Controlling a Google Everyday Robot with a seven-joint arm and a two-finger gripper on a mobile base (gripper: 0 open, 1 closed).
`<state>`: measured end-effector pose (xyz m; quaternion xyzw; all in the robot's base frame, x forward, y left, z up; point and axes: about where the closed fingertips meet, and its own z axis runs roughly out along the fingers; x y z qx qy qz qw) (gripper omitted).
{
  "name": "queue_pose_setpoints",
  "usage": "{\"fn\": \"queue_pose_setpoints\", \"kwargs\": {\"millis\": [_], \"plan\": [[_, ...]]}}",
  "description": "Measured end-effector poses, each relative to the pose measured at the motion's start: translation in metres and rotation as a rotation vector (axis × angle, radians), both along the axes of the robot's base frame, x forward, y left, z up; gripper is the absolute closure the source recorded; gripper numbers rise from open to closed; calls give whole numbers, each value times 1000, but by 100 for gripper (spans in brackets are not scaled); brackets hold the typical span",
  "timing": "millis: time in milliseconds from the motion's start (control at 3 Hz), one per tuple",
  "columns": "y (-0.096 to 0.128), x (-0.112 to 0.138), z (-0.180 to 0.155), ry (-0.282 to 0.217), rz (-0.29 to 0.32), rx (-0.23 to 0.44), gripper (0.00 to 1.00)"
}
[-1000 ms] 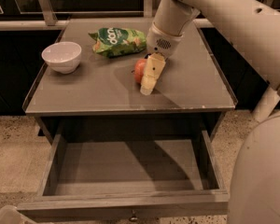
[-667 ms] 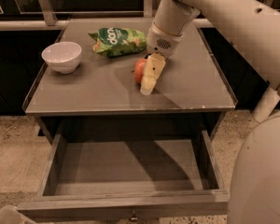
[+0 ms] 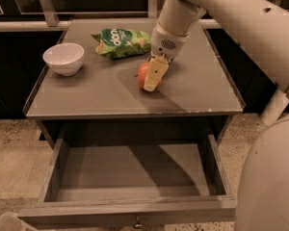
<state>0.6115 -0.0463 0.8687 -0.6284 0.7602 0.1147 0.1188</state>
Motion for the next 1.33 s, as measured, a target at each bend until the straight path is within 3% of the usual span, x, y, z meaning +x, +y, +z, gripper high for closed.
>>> {"fn": "queue_pose_setpoints", "kwargs": {"millis": [667,1000,1333], "plan": [[0,0,0,0,0,0,89],[0,0,0,0,0,0,100],[0,0,0,0,0,0,100]]}}
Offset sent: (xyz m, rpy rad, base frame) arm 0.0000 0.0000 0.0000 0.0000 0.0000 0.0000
